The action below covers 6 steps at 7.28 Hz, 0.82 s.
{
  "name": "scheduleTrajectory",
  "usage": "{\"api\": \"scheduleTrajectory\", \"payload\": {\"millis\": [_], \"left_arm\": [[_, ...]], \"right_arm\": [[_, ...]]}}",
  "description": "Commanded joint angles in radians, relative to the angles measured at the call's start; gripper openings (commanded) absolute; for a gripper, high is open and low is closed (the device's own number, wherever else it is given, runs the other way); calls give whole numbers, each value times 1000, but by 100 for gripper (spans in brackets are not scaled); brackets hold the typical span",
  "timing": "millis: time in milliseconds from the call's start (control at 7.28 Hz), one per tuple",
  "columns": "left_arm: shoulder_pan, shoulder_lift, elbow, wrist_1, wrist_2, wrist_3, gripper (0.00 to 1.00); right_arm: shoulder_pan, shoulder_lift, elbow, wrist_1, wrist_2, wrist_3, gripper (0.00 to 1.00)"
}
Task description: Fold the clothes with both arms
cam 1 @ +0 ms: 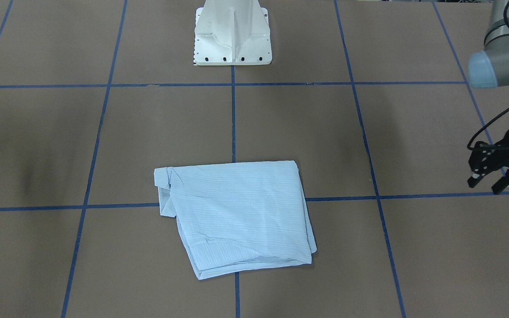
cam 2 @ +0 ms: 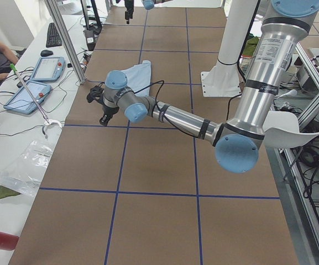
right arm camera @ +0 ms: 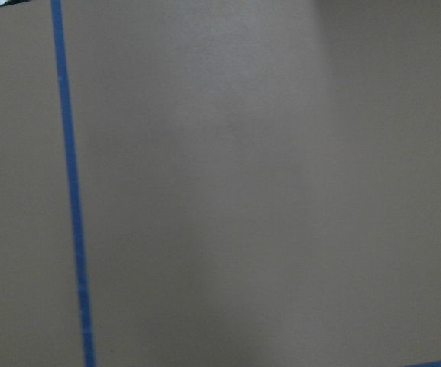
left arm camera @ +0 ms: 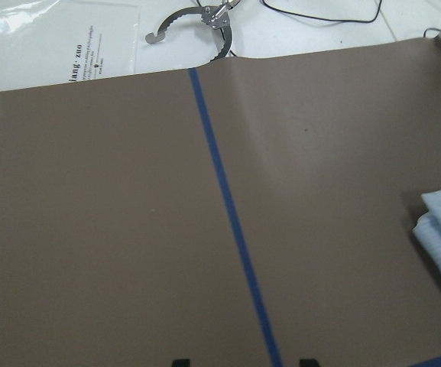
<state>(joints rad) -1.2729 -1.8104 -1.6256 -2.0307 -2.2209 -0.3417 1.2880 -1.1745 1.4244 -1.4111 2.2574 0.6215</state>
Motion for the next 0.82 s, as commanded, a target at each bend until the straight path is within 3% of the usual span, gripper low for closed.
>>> {"api": "scheduleTrajectory", "payload": {"millis": [0,275,549,687], "left_arm": [[-130,115,4,40,-45,270,73],[-230,190,47,52,-84,394,73],[-290,224,78,55,-193,426,76],[-311,226,76,53,-195,428,100]], "right_arm": [[150,-173,62,-2,62,-269,100],[214,-339,141,-2,62,-426,100],[215,-395,188,0,50,-428,100],[217,-413,189,-2,62,-430,100]]}}
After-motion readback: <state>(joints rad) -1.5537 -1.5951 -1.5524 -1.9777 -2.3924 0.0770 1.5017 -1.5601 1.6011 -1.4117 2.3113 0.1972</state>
